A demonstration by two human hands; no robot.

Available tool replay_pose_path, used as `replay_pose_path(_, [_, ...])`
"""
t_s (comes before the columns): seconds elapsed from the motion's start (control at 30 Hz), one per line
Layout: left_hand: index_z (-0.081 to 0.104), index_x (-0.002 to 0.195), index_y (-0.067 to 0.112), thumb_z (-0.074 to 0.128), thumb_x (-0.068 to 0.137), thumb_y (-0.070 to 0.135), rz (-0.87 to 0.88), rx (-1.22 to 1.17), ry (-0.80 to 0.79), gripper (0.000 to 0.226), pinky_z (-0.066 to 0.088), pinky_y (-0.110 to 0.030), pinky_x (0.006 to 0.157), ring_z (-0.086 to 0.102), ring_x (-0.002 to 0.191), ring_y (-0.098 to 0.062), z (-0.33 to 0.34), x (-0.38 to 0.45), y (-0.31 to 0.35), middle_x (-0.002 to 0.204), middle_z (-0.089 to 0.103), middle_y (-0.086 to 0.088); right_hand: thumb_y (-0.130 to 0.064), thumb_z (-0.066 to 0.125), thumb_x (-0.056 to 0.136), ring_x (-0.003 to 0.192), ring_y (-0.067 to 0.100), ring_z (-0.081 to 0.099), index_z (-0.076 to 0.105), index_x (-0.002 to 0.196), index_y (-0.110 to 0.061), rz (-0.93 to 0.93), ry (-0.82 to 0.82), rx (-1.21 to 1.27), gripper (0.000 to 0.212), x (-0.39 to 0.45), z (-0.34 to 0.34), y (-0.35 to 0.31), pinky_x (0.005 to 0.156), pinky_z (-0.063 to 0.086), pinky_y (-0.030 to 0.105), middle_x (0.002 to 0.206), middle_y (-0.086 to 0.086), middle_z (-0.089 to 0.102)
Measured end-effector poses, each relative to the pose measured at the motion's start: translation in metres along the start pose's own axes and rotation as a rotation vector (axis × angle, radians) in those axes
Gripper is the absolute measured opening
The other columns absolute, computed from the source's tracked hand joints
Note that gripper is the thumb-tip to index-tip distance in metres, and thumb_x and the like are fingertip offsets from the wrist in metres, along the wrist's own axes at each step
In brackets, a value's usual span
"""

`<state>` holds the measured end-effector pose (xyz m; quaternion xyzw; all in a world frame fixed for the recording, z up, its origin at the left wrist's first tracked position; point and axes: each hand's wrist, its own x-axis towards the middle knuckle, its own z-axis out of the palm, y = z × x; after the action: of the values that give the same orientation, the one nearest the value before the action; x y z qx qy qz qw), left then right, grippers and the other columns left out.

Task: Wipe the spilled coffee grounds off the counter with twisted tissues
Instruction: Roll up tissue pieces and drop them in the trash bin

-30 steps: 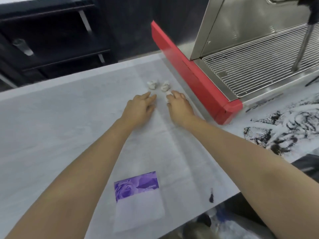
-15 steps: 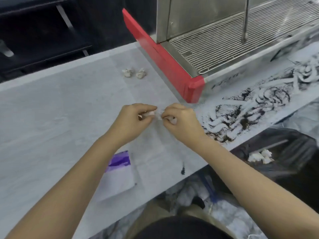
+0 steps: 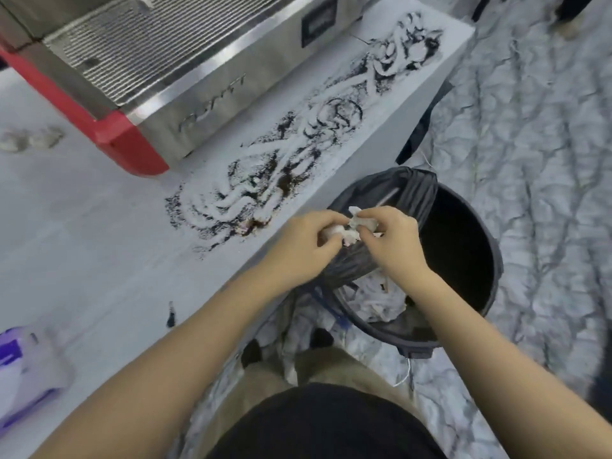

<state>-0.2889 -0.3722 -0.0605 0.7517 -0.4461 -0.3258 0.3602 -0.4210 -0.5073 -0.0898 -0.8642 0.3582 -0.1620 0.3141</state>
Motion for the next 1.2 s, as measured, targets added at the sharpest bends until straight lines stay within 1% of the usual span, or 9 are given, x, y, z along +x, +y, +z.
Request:
replay_pose_path(0.2, [0.059, 0.13, 0.016, 0.052, 0.098, 0.022, -0.069, 0.119, 0.059, 0.033, 0.045, -0.028, 0.096, 0.06, 0.111, -0.018, 0.054, 0.064, -0.04, 0.127, 0.063, -0.004, -0.012, 0.068, 0.087, 0.12, 0.025, 0.056, 0.055, 0.134, -0.016, 0.177, -0.223, -0.041, 0.049, 0.037, 0.035, 0.05, 0.101, 0.046, 0.037, 0.131, 0.01, 0.059])
replay_pose_path(0.3, [0.042, 0.147, 0.01, 0.048, 0.101, 0.019, -0.255, 0.036, -0.072, 0.048, 0.03, -0.032, 0.116, 0.039, 0.142, -0.023, 0.083, 0.089, -0.055, 0.152, 0.044, -0.009, -0.009, 0.07, 0.086, 0.145, 0.026, 0.026, 0.032, 0.149, -0.024, 0.249, -0.483, -0.033, 0.076, 0.046, 0.046, 0.083, 0.114, 0.028, 0.037, 0.156, 0.013, 0.029])
replay_pose_path(0.37, [0.031, 0.153, 0.011, 0.048, 0.102, 0.02, -0.341, 0.003, -0.127, 0.054, 0.022, -0.031, 0.12, 0.026, 0.149, -0.021, 0.09, 0.094, -0.064, 0.159, 0.032, -0.009, -0.008, 0.07, 0.086, 0.149, 0.025, 0.011, 0.026, 0.151, -0.029, 0.227, -0.57, -0.036, 0.082, 0.049, 0.05, 0.091, 0.116, 0.022, 0.036, 0.161, 0.012, 0.013])
replay_pose_path(0.47, [0.031, 0.153, 0.014, 0.055, 0.099, 0.024, -0.357, -0.061, -0.095, 0.06, 0.026, -0.028, 0.117, 0.032, 0.146, -0.019, 0.088, 0.09, -0.067, 0.159, 0.033, -0.005, -0.007, 0.067, 0.088, 0.149, 0.027, 0.009, 0.027, 0.151, -0.031, 0.194, -0.552, -0.005, 0.079, 0.047, 0.046, 0.086, 0.117, 0.022, 0.039, 0.162, 0.011, 0.01])
replay_pose_path(0.53, [0.039, 0.149, 0.017, 0.062, 0.095, 0.027, -0.326, -0.084, -0.033, 0.059, 0.036, -0.027, 0.112, 0.046, 0.135, -0.016, 0.078, 0.08, -0.06, 0.153, 0.043, -0.003, -0.009, 0.063, 0.09, 0.147, 0.027, 0.02, 0.033, 0.148, -0.028, 0.156, -0.432, -0.02, 0.067, 0.042, 0.04, 0.074, 0.116, 0.027, 0.039, 0.159, 0.012, 0.023])
replay_pose_path(0.63, [0.059, 0.132, 0.023, 0.068, 0.09, 0.025, -0.259, -0.18, 0.117, 0.042, 0.052, -0.028, 0.097, 0.064, 0.106, -0.006, 0.053, 0.054, -0.039, 0.126, 0.065, 0.005, -0.015, 0.058, 0.093, 0.128, 0.022, 0.046, 0.051, 0.135, -0.021, 0.089, -0.185, 0.028, 0.043, 0.027, 0.029, 0.033, 0.105, 0.04, 0.032, 0.136, 0.005, 0.053])
replay_pose_path(0.8, [0.07, 0.114, 0.023, 0.066, 0.092, 0.014, -0.122, -0.375, 0.336, 0.024, 0.055, -0.019, 0.082, 0.068, 0.094, -0.002, -0.013, -0.024, 0.006, 0.103, 0.072, 0.012, -0.014, 0.055, 0.096, 0.1, 0.007, 0.06, 0.061, 0.118, -0.02, -0.135, -0.024, 0.296, 0.024, 0.001, 0.008, -0.077, 0.085, 0.052, 0.028, 0.108, -0.008, 0.061])
replay_pose_path(0.93, [0.071, 0.113, 0.024, 0.068, 0.092, 0.018, -0.118, -0.384, 0.542, 0.022, 0.056, -0.029, 0.088, 0.069, 0.101, -0.007, -0.073, -0.087, 0.01, 0.108, 0.073, 0.012, -0.013, 0.054, 0.097, 0.106, 0.01, 0.061, 0.062, 0.118, -0.017, -0.256, -0.05, 0.46, 0.022, -0.011, 0.012, -0.153, 0.086, 0.052, 0.027, 0.112, -0.008, 0.063])
replay_pose_path(1.2, [0.071, 0.11, 0.02, 0.067, 0.091, 0.013, -0.154, -0.283, 0.873, 0.02, 0.056, -0.028, 0.087, 0.07, 0.097, -0.012, -0.21, -0.187, -0.034, 0.106, 0.074, 0.009, -0.013, 0.056, 0.096, 0.103, 0.006, 0.06, 0.062, 0.119, -0.017, -0.564, -0.273, 0.514, 0.023, -0.01, 0.097, -0.295, 0.085, 0.052, 0.03, 0.109, -0.009, 0.064])
